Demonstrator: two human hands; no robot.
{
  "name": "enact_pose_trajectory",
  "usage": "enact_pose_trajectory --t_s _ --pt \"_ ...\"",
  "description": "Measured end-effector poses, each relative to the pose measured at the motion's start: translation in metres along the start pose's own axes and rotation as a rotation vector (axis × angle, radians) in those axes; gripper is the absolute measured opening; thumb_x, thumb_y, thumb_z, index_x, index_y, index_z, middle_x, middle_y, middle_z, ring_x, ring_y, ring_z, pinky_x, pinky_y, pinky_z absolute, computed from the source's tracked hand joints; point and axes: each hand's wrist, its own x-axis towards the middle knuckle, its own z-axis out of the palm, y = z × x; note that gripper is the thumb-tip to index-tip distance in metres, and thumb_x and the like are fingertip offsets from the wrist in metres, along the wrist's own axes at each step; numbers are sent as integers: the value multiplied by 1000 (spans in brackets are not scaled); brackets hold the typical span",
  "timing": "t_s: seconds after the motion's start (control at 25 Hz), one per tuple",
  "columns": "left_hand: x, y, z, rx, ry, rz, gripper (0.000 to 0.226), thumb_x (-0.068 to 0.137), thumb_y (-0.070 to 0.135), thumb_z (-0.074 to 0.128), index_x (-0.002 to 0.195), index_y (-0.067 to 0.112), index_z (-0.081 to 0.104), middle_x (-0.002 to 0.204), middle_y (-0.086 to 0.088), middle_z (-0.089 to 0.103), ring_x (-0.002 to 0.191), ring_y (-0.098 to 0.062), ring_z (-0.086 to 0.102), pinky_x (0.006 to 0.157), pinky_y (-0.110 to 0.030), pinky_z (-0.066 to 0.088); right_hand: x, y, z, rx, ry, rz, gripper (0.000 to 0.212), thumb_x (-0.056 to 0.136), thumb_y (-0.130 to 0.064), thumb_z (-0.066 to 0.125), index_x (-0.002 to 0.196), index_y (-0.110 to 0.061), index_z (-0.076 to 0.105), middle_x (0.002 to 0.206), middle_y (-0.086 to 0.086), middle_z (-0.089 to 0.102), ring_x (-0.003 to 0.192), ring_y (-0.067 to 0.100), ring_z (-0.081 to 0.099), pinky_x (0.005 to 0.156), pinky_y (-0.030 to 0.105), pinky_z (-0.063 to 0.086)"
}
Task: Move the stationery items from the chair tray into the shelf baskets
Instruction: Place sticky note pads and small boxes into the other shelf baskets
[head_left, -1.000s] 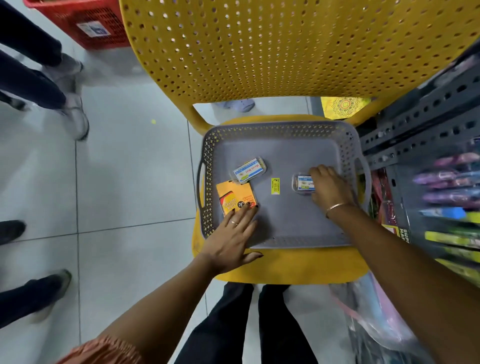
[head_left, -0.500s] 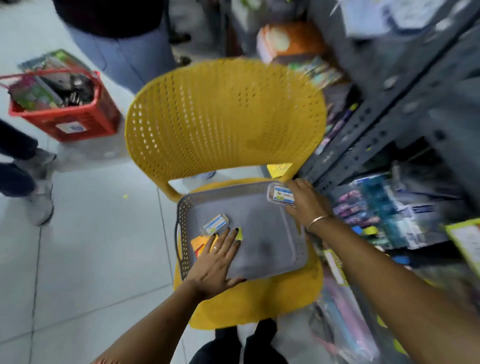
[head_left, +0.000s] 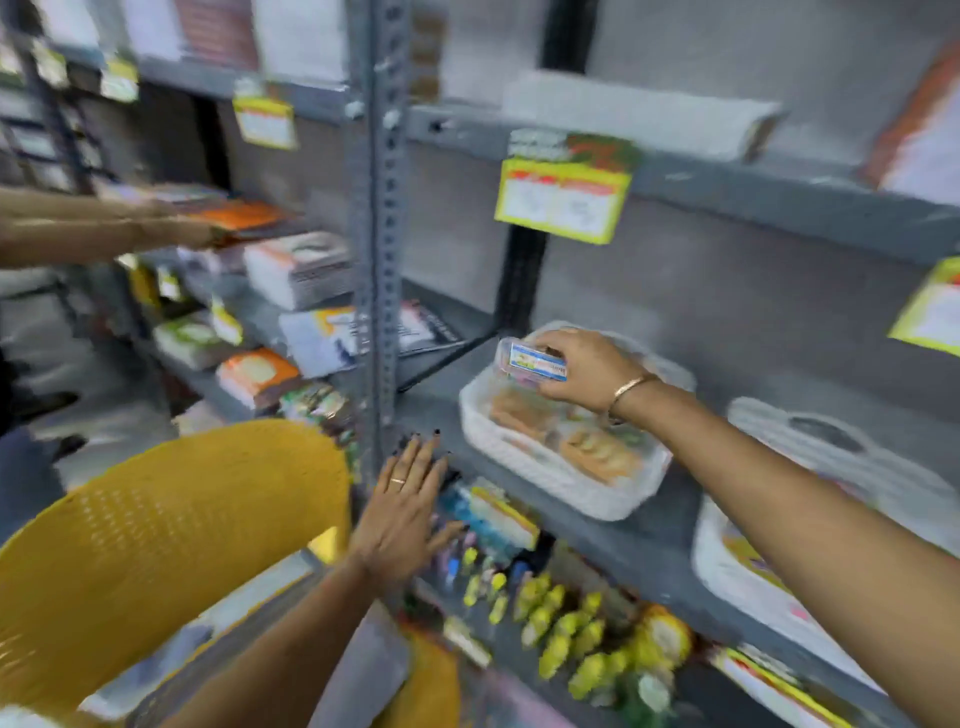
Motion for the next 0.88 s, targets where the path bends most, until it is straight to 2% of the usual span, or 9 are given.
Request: enact_pose_trajectory --t_s 0.12,0.24,0.36,0.52,0.6,0.64,0.72,0.8,0.88 --pt "54 89 -18 -66 93 173 81 84 67 32 137 5 33 147 -19 33 137 -31 19 107 -45 18 -67 68 -61 -117 16 155 39 77 -27 69 110 -8 59 113 19 63 102 35 59 83 35 46" --pt "85 194 -33 -114 140 324 77 88 66 27 134 5 38 146 -20 34 136 -31 21 109 -44 12 -151 128 -105 -189 -38 302 39 75 -24 68 109 -6 58 113 18 64 100 33 59 80 34 46" --pt "94 305 -31 -124 118 478 78 85 66 31 135 7 41 147 -19 34 135 -32 25 107 -45 16 -239 184 -134 -196 -71 451 36 76 -21 68 106 -4 58 112 20 62 93 30 57 73 29 41" --pt "78 436 -6 -65 -59 593 84 77 70 28 124 7 58 139 -18 46 129 -33 40 106 -51 19 -350 247 -152 -217 -110 622 49 80 -23 65 124 -6 52 131 16 56 117 32 53 93 31 42" --pt "61 480 6 -6 -104 664 87 79 71 25 131 6 51 148 -16 33 138 -31 25 113 -48 6 -392 271 -154 -211 -140 686 50 79 -24 66 124 -8 52 130 16 57 118 32 54 96 32 44" --pt "54 497 13 27 -77 715 87 82 70 26 138 5 41 153 -15 22 141 -29 13 113 -45 -1 -410 281 -154 -210 -158 708 49 78 -24 66 123 -9 53 129 16 58 118 32 54 96 32 45" --pt "43 525 29 19 -148 760 86 88 66 34 146 4 21 156 -13 6 143 -26 -1 113 -40 -5 -447 299 -153 -180 -182 775 51 79 -22 65 126 -10 52 131 15 57 118 31 54 97 32 45" --pt "37 536 43 29 -242 743 86 89 63 36 148 4 13 157 -13 5 143 -25 1 115 -38 2 -475 309 -145 -143 -203 817 50 79 -20 65 126 -8 52 131 15 57 113 28 55 93 31 45" --pt "34 538 55 -24 -278 696 86 86 65 30 145 3 24 153 -16 21 140 -27 18 112 -40 20 -498 316 -130 -115 -250 824 45 77 -19 67 119 -8 54 126 15 59 98 22 55 78 26 43"
